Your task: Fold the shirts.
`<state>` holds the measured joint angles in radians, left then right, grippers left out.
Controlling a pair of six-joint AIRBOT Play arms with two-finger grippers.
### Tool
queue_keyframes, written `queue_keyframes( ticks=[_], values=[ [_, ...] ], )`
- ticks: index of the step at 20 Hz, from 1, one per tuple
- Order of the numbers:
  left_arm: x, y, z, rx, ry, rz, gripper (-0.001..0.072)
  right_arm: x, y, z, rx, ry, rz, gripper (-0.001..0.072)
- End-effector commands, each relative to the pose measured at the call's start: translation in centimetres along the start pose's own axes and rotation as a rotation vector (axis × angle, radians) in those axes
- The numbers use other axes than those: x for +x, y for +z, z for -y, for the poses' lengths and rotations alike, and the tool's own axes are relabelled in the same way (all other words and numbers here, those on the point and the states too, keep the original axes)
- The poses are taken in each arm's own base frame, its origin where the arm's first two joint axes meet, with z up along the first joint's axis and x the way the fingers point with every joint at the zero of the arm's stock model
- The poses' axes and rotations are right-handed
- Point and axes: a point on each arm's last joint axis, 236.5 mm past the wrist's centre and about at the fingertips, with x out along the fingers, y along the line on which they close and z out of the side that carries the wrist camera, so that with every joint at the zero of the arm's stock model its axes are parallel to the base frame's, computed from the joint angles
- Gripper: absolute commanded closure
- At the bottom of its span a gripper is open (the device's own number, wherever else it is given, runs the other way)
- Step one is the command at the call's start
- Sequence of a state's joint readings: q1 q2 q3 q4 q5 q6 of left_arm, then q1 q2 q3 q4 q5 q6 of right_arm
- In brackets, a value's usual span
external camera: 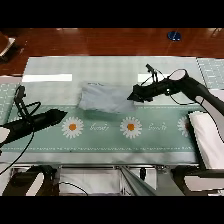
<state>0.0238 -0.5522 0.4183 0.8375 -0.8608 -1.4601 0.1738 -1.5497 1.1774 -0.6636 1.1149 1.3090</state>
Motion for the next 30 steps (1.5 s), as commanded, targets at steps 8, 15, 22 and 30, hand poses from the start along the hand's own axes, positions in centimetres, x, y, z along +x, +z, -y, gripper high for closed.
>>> queue_keyframes(
  ticks=[8, 15, 22, 30],
  values=[
    [0.0, -0.4, 0.0, -0.001, -0.003, -0.019, 0.0690, -19.6, 6.9, -4.9, -0.104, -0.263, 0.234, 0.0692],
    [0.0, -0.7, 0.1, -0.001, -0.004, -0.030, 0.0690, -34.9, 3.5, -1.3, 0.161, -0.352, 0.474, 0.0692],
    [0.0, -0.7, 0.1, -0.001, -0.003, -0.029, 0.0690, -44.5, -6.9, 4.5, 0.513, -0.624, 0.610, 0.0692],
    [0.0, 0.4, -0.1, -0.001, 0.002, 0.016, 0.0690, -44.8, -23.5, 12.1, 0.940, -0.965, 0.550, 0.0691]
  ],
)
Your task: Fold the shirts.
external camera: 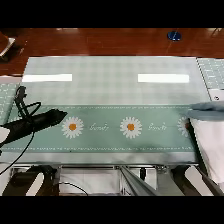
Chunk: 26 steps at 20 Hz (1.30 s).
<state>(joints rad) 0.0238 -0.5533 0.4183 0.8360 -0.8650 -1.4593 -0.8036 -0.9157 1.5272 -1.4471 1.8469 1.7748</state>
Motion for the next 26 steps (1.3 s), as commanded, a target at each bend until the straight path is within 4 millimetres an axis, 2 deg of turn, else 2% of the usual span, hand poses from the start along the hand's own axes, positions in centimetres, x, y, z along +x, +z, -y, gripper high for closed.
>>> queue_keyframes(
  ticks=[1, 3, 4, 5, 6, 7, 9, 11, 12, 13, 14, 15, 17, 18, 19, 20, 21, 22, 23, 24, 25, 26],
  values=[
    [0.0, 0.7, -0.1, 0.000, 0.004, 0.028, 0.0690, 2.0, -4.7, 8.6, 0.080, -0.265, -0.077, 0.0691],
    [0.0, 1.1, -0.1, 0.000, 0.006, 0.045, 0.0689, 3.7, -7.9, 11.7, 0.144, -0.364, -0.159, 0.0689],
    [0.0, 1.1, -0.1, 0.000, 0.006, 0.046, 0.0690, 4.7, -9.3, 12.3, 0.178, -0.386, -0.194, 0.0647],
    [0.0, 1.1, -0.2, 0.000, 0.006, 0.045, 0.0689, 5.6, -10.4, 12.8, 0.187, -0.406, -0.230, 0.0435],
    [0.0, 1.1, -0.2, 0.000, 0.006, 0.046, 0.0690, 6.3, -10.9, 13.0, 0.174, -0.409, -0.260, 0.0306],
    [0.0, 1.2, -0.2, 0.000, 0.006, 0.049, 0.0690, 6.5, -10.4, 13.1, 0.169, -0.408, -0.243, 0.0305],
    [-0.1, 2.3, -0.2, 0.004, 0.011, 0.096, 0.0689, 6.4, -8.2, 12.9, 0.148, -0.400, -0.151, 0.0305],
    [-0.9, 4.8, 0.6, 0.027, 0.006, 0.174, 0.0690, 5.5, -4.9, 12.3, 0.135, -0.373, -0.048, 0.0310],
    [-1.5, 6.6, 1.5, 0.041, -0.003, 0.214, 0.0690, 5.2, -2.9, 11.2, 0.128, -0.325, -0.005, 0.0345],
    [-2.2, 8.5, 2.7, 0.069, -0.015, 0.246, 0.0690, 4.8, -0.7, 9.2, 0.117, -0.243, 0.042, 0.0429],
    [-3.0, 10.8, 4.4, 0.102, -0.029, 0.273, 0.0690, 4.3, 1.9, 5.9, 0.102, -0.109, 0.091, 0.0564],
    [-3.7, 13.1, 6.3, 0.126, -0.050, 0.283, 0.0690, 3.6, 4.3, 1.2, 0.068, 0.079, 0.132, 0.0683],
    [-4.5, 17.0, 10.6, 0.190, -0.103, 0.265, 0.0690, 1.1, 7.5, -9.1, -0.050, 0.440, 0.218, 0.0691],
    [-4.7, 18.3, 13.2, 0.232, -0.137, 0.247, 0.0691, -0.3, 7.8, -14.3, -0.144, 0.581, 0.253, 0.0691],
    [-4.5, 19.1, 16.0, 0.282, -0.178, 0.219, 0.0691, -1.0, 7.0, -18.5, -0.252, 0.663, 0.279, 0.0691],
    [-4.1, 19.0, 18.7, 0.346, -0.217, 0.189, 0.0691, -0.9, 5.0, -22.3, -0.394, 0.695, 0.285, 0.0691],
    [-3.3, 18.1, 21.2, 0.426, -0.255, 0.153, 0.0691, 0.4, 2.2, -25.1, -0.563, 0.672, 0.265, 0.0691],
    [-2.1, 16.6, 22.4, 0.481, -0.258, 0.114, 0.0691, 2.4, -0.7, -26.7, -0.690, 0.616, 0.222, 0.0691],
    [-0.3, 14.6, 22.4, 0.545, -0.223, 0.062, 0.0691, 5.2, -3.6, -27.5, -0.797, 0.535, 0.182, 0.0691],
    [2.0, 12.5, 20.9, 0.601, -0.140, 0.001, 0.0691, 8.3, -5.3, -27.5, -0.862, 0.433, 0.172, 0.0691],
    [4.3, 11.0, 18.2, 0.620, -0.022, -0.049, 0.0691, 11.3, -5.9, -26.8, -0.884, 0.335, 0.174, 0.0691],
    [6.1, 10.5, 15.1, 0.619, 0.091, -0.076, 0.0690, 14.1, -6.1, -25.6, -0.874, 0.252, 0.168, 0.0692]
  ],
)
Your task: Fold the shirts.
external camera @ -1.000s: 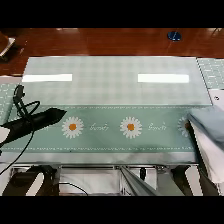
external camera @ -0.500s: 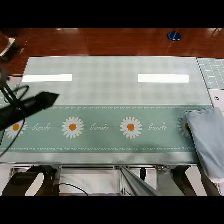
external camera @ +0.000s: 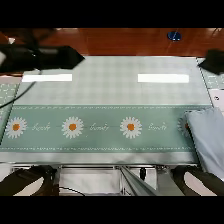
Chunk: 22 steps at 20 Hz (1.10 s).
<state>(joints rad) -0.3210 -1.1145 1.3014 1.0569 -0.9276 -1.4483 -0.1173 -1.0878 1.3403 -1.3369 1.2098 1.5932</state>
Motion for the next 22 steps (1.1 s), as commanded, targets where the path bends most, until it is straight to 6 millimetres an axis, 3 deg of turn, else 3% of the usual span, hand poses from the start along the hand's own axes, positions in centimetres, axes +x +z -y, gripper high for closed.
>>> queue_keyframes(
  ticks=[1, 3, 5, 9, 22],
  values=[
    [4.7, -5.8, -5.5, 0.086, 0.273, -0.192, 0.0690, 7.1, -4.4, 1.4, -0.149, -0.211, -0.090, 0.0692],
    [5.8, -7.6, -8.5, 0.020, 0.326, -0.259, 0.0690, 9.0, -6.8, 4.4, -0.107, -0.259, -0.203, 0.0692],
    [6.0, -7.9, -8.9, 0.013, 0.332, -0.272, 0.0690, 9.4, -8.1, 5.4, -0.073, -0.256, -0.266, 0.0692],
    [6.1, -7.9, -8.8, 0.015, 0.331, -0.269, 0.0690, 9.0, -9.0, 5.5, -0.072, -0.257, -0.308, 0.0691],
    [6.1, -7.9, -8.8, 0.014, 0.331, -0.269, 0.0690, 9.0, -8.8, 5.5, -0.074, -0.257, -0.302, 0.0691]
  ],
)
